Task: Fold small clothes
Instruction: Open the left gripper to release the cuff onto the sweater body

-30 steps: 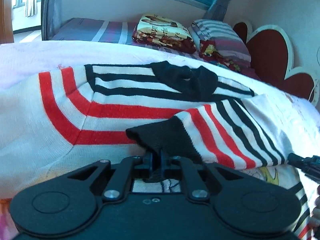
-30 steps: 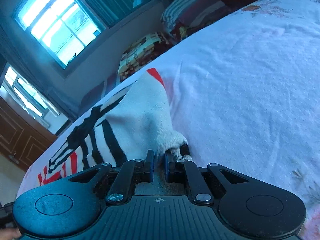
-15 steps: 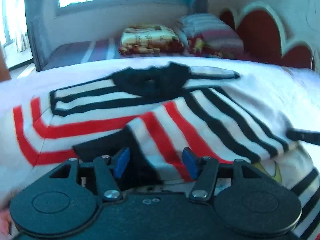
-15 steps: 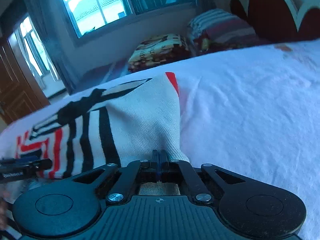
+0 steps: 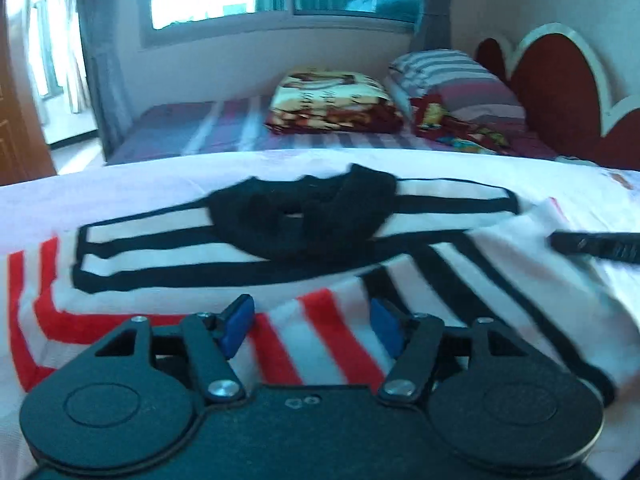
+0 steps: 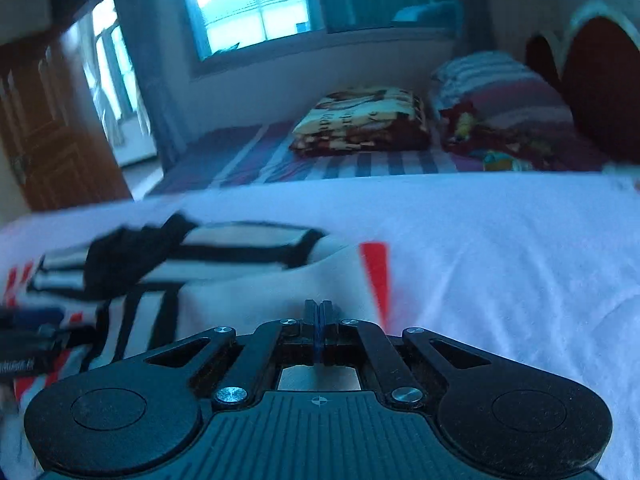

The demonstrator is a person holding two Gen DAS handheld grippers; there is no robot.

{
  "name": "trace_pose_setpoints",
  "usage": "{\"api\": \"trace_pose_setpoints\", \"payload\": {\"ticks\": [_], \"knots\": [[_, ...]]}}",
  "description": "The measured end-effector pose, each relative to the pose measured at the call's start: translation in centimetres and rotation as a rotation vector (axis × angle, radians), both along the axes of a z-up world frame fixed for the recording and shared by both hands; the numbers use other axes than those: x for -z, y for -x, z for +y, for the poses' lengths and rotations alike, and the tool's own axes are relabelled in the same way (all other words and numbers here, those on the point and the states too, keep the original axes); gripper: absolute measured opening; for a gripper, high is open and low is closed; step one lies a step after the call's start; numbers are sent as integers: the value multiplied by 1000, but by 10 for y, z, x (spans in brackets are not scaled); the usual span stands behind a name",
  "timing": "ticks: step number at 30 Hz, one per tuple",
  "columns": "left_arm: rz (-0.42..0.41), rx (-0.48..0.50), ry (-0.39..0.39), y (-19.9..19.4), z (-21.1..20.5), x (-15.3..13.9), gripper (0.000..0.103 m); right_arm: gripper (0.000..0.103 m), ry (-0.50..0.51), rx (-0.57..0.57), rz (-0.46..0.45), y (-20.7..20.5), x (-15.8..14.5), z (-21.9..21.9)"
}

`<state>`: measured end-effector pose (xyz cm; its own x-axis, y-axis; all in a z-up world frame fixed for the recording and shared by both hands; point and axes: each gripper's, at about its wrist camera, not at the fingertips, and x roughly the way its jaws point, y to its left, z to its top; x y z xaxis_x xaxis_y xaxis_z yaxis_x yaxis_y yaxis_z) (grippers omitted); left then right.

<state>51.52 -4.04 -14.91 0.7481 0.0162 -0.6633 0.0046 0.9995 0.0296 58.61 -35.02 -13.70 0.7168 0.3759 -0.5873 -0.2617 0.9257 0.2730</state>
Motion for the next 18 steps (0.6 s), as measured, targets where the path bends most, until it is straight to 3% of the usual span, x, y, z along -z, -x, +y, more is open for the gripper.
{"api": "trace_pose_setpoints", "payload": {"ticks": [1, 4, 7, 9, 12, 15, 18], "knots": [[-2, -14, -9, 0, 4, 2, 78, 0, -14, -2, 3, -7, 3, -7], [-11, -51, 32, 3, 17, 5, 80, 0, -2, -25, -5, -19, 5, -11], [-6, -66, 1, 8, 9, -4, 65, 0, 6, -31, 10, -14, 0, -15], [-19, -55, 0, 22, 2, -15, 64, 0, 11, -49, -22, 7, -15, -15], [-50, -18, 19, 44, -14, -19, 74, 0, 11, -116, -29, 47, -26, -15], [-4, -1, -31, 48, -27, -2, 81, 0, 31, -147, 26, 77, -14, -13], [-6, -25, 12, 49, -21, 3, 84, 0, 73, -135, 7, 94, -9, -11]]}}
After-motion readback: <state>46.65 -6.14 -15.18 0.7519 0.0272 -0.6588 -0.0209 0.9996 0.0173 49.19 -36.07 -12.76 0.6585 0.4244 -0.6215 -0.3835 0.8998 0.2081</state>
